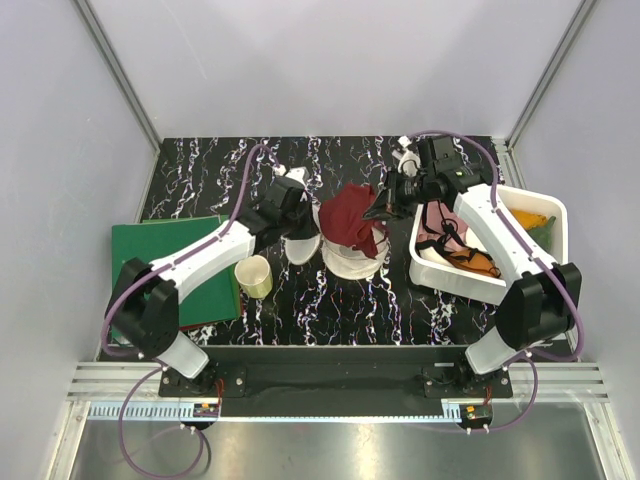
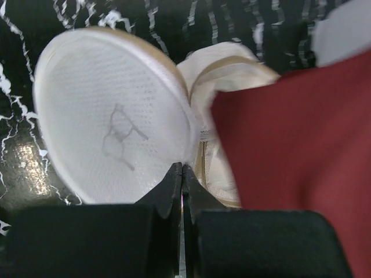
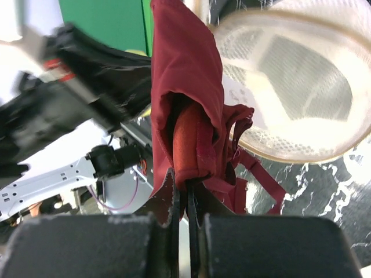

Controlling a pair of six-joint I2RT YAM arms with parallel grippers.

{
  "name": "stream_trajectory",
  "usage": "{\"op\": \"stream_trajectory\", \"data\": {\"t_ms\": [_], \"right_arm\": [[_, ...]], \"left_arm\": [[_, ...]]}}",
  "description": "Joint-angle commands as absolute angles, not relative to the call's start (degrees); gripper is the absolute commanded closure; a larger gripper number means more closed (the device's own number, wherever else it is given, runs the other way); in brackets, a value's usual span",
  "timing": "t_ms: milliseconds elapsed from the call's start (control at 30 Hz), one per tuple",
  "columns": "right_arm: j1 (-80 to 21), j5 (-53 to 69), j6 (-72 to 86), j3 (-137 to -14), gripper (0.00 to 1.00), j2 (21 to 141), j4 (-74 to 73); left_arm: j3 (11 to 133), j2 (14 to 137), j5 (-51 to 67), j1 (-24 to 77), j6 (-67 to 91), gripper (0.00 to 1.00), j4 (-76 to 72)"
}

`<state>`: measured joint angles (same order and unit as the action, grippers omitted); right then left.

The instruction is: Place the bra in the laundry bag and zip it closed

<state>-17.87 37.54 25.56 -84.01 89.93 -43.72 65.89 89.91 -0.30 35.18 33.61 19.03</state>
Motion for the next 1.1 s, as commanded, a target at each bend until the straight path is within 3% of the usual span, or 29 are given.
{"op": "stream_trajectory", "data": {"t_ms": [0, 300, 433, 700, 1067], "right_arm": [[-18.63, 40.34, 25.40, -86.31, 1.00, 89.82, -47.28], [-21.09, 32.69, 17.94, -93.07, 1.00, 96.23, -59.05], [-22.50, 23.13, 13.20, -94.83, 1.00, 98.61, -65.19], [-22.59, 16.97, 11.43, -94.75, 1.00, 98.27, -67.24], [-23.03, 25.13, 12.66, -91.67, 1.00, 97.99, -64.43]], "left_arm": [[64.60, 86.57, -2.03, 36.03, 31.73, 1.00, 15.47], [64.86, 85.96, 0.97, 37.88, 28.13, 1.00, 13.45], [64.95, 85.26, 0.70, 38.32, 25.76, 1.00, 13.36], [64.69, 84.99, 0.18, 38.58, 24.17, 1.00, 13.53], [65.56, 86.66, 1.21, 39.02, 24.35, 1.00, 13.01]]}}
